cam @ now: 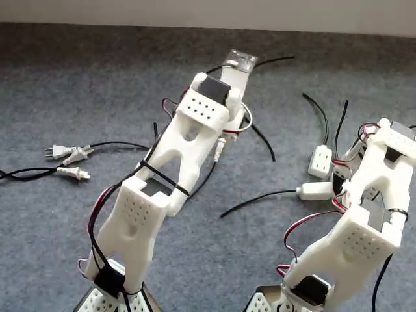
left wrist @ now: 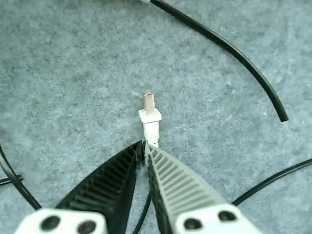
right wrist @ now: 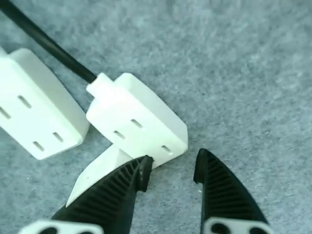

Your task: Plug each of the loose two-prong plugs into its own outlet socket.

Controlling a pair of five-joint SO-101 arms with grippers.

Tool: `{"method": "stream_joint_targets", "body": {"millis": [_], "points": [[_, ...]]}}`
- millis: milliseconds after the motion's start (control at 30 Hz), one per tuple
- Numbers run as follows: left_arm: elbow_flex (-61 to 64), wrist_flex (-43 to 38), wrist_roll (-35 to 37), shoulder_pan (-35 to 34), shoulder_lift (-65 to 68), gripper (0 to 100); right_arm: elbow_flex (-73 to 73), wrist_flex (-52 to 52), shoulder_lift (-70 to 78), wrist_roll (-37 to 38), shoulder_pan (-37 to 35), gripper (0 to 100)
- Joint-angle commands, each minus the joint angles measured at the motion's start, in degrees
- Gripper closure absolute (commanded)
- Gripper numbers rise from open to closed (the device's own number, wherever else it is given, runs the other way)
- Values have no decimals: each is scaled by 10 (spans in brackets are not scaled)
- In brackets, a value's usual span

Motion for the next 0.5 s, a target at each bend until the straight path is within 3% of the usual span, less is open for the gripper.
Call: {"method": "stream_joint_targets", "body": {"millis": [0, 133, 167, 467], "points": [[-24, -9, 33, 9, -39, 994, 6, -32, 1, -9, -16, 821], [-24, -10, 235, -7, -37, 994, 6, -33, 2, -9, -21, 821], [-24, -8, 257, -2, -38, 994, 6, -33, 3, -9, -21, 821], [-15, -10, 258, 29, -35, 994, 8, -33, 4, -8, -22, 821]]}}
